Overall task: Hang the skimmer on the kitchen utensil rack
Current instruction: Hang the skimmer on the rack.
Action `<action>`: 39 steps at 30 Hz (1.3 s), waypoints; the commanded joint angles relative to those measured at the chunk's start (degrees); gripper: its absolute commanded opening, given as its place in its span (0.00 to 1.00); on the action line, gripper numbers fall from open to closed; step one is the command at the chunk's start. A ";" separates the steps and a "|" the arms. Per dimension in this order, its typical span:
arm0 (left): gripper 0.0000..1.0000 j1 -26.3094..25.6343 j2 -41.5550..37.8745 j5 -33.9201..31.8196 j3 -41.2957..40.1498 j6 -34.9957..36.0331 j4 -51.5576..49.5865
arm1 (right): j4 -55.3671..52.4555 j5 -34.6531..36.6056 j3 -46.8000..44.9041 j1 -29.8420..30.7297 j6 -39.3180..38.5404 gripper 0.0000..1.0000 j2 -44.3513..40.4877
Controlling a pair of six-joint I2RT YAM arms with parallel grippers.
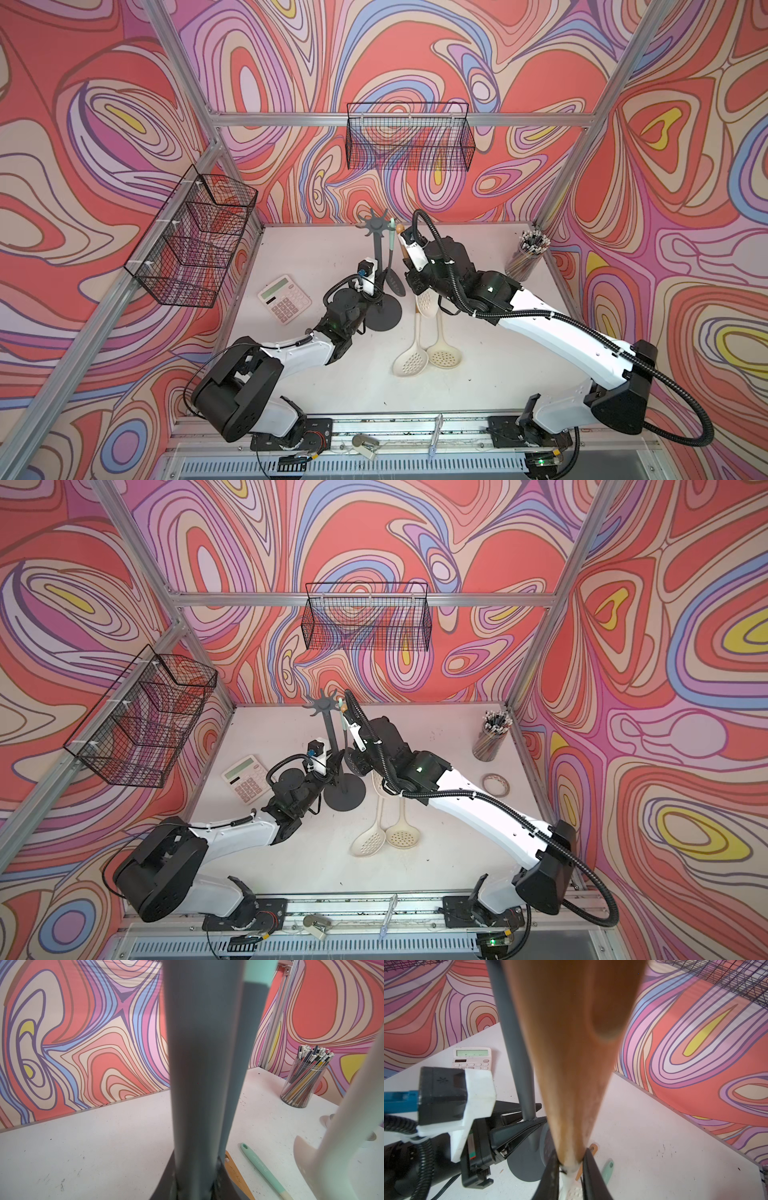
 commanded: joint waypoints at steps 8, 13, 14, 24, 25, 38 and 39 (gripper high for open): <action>0.00 0.15 0.24 -0.35 0.11 1.82 3.54 | -0.86 1.59 3.09 0.61 -1.08 0.00 1.74; 0.00 0.15 0.27 -0.37 0.05 1.87 3.76 | -3.90 3.20 5.34 1.01 -1.44 0.00 3.21; 0.00 0.15 0.32 -0.35 0.00 1.80 3.76 | -4.52 3.52 5.79 1.11 -1.39 0.00 3.54; 0.00 0.15 0.26 -0.36 -0.09 1.66 3.93 | -5.05 4.53 5.21 1.40 -0.81 0.00 4.69; 0.00 0.15 0.25 -0.32 -0.09 1.64 3.93 | -4.94 4.54 5.17 1.35 -0.74 0.00 4.83; 0.00 0.11 -0.19 -0.45 -0.36 1.71 3.70 | -5.10 2.95 4.72 1.37 0.31 0.00 6.92; 0.00 0.15 -0.19 -0.40 -0.37 1.70 3.72 | -5.08 2.94 4.59 1.36 0.46 0.00 6.89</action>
